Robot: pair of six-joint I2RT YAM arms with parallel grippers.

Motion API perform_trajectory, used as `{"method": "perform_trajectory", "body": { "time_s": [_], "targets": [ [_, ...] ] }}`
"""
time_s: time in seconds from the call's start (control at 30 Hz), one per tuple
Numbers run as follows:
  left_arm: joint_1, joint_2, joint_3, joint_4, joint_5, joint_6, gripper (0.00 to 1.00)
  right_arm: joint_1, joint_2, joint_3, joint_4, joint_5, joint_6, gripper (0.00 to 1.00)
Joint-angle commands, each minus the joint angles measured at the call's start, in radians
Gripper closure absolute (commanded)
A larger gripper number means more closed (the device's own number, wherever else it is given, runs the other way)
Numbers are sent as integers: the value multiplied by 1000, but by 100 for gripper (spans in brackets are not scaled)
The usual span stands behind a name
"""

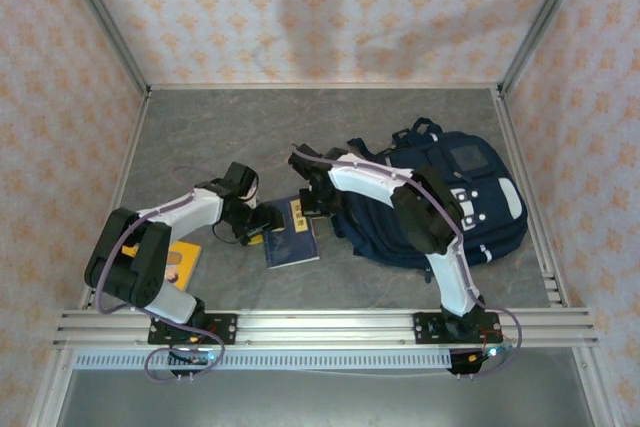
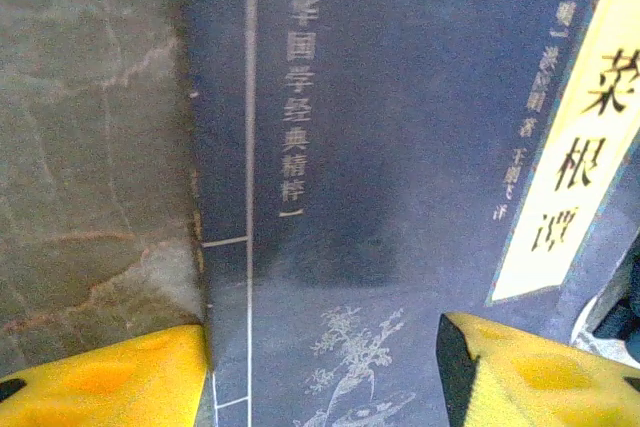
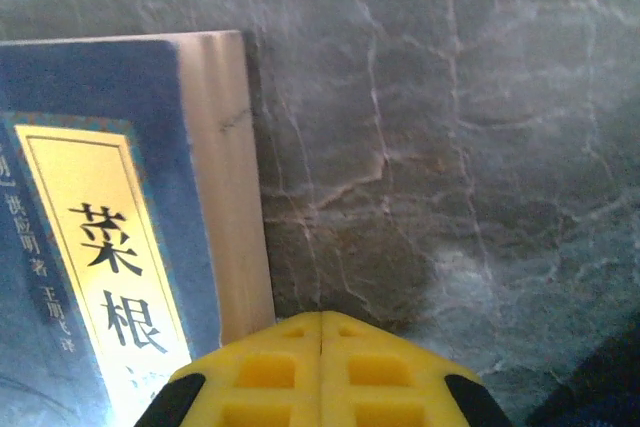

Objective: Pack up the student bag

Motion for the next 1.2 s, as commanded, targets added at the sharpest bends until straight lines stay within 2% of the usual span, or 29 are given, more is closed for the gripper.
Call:
{"method": "perform_trajectory", "body": {
  "time_s": [0.0,0.3,0.5,0.63,0.93,1.17],
  "targets": [
    [-8,-24,-35,2,11,-16,37,-16,9,31,-18,18,-11,90],
    [13,-41,-44,49,-32,-16,37,-35,-146,-88,-24,18,-79,65],
    [37,-26,-34,62,-24,11,40,-40,-161,-119,34,-96,-72,70],
    [42,-9,-35,79,-15,26,42,-39,-141,-134,90,-190,-52,69],
    [43,20,-33,130,29,41,43,-40,-27,-98,80,-250,-65,67],
    [42,-5,-33,190,93,13,43,-40,25,-117,79,-265,-76,73]
  ]
}}
